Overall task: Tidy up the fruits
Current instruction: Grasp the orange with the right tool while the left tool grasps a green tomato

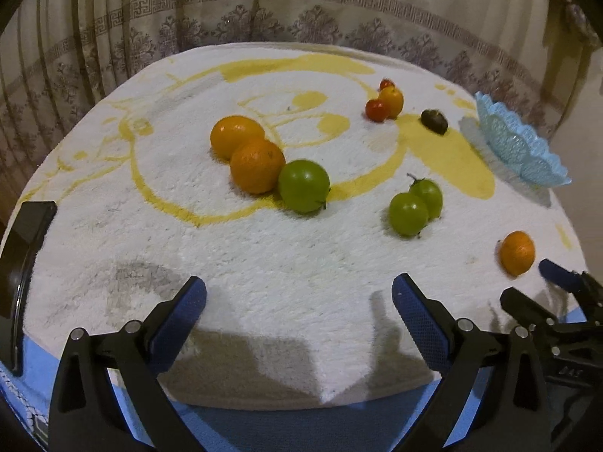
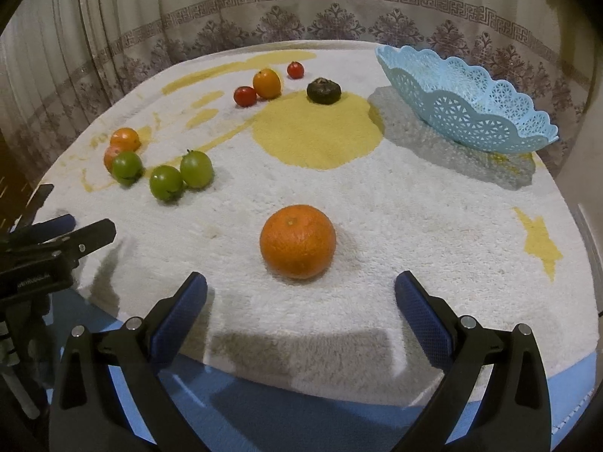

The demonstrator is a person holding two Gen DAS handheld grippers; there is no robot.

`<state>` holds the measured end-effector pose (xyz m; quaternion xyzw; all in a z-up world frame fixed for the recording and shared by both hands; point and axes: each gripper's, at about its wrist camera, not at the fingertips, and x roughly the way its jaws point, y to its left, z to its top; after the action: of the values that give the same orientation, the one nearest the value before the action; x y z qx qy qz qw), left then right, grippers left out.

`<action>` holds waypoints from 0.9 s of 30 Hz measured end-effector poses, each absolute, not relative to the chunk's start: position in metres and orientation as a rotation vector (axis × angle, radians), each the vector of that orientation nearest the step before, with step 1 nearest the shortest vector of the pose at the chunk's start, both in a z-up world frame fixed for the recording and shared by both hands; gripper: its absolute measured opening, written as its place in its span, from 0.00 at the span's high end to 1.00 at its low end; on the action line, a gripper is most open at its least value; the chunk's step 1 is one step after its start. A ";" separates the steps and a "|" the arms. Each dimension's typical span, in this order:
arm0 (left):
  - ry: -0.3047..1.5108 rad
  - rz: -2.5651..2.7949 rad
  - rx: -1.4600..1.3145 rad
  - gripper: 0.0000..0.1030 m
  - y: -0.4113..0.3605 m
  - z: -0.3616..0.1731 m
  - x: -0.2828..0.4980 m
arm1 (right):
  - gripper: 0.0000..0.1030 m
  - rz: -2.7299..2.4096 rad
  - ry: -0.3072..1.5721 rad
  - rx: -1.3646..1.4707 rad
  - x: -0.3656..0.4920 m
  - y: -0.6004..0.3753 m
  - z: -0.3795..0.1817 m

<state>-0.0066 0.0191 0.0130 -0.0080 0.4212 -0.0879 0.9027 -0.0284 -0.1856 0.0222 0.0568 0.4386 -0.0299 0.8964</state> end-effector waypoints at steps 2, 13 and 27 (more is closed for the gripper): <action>0.857 -0.193 -0.016 0.05 0.019 0.016 -0.008 | 0.02 -0.060 0.903 0.106 -0.030 -0.184 0.025; 0.848 -0.177 0.089 0.05 0.012 0.023 0.018 | 0.13 -0.063 0.907 0.120 -0.025 -0.196 0.029; 0.866 -0.194 -0.030 0.19 0.028 0.030 0.038 | 0.28 0.022 0.934 0.154 -0.012 -0.199 0.033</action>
<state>0.0378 0.0284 0.0298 -0.0144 0.4191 -0.0936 0.9030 -0.0118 -0.1987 0.0325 0.0743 0.4499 0.0106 0.8899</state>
